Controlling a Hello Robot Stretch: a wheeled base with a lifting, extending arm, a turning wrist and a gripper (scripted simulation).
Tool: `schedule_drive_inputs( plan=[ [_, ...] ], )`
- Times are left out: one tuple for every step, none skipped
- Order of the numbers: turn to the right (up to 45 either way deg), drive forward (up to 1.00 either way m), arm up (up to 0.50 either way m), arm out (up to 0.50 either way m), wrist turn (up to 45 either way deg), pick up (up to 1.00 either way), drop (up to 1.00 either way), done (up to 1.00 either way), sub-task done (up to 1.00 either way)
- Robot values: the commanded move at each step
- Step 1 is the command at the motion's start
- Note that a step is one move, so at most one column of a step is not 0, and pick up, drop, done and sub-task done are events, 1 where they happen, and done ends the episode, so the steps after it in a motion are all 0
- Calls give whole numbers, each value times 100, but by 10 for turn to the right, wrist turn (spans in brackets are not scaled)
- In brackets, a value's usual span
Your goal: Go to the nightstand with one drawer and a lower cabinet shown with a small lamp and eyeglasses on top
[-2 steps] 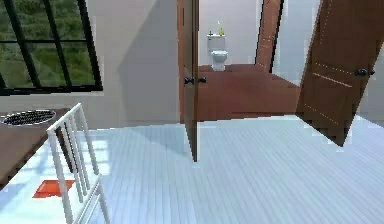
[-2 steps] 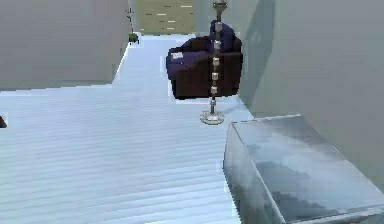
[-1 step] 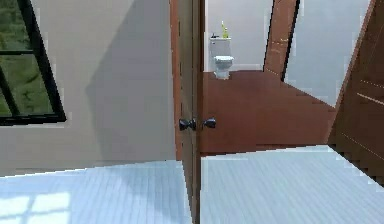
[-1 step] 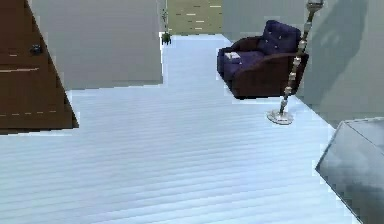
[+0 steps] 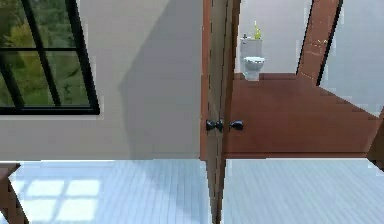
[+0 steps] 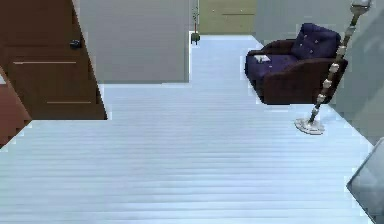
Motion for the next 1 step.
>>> schedule_drive_inputs(
  plan=[
    [-30, 0, 0, 0, 0, 0, 0, 0, 0]
  ],
)
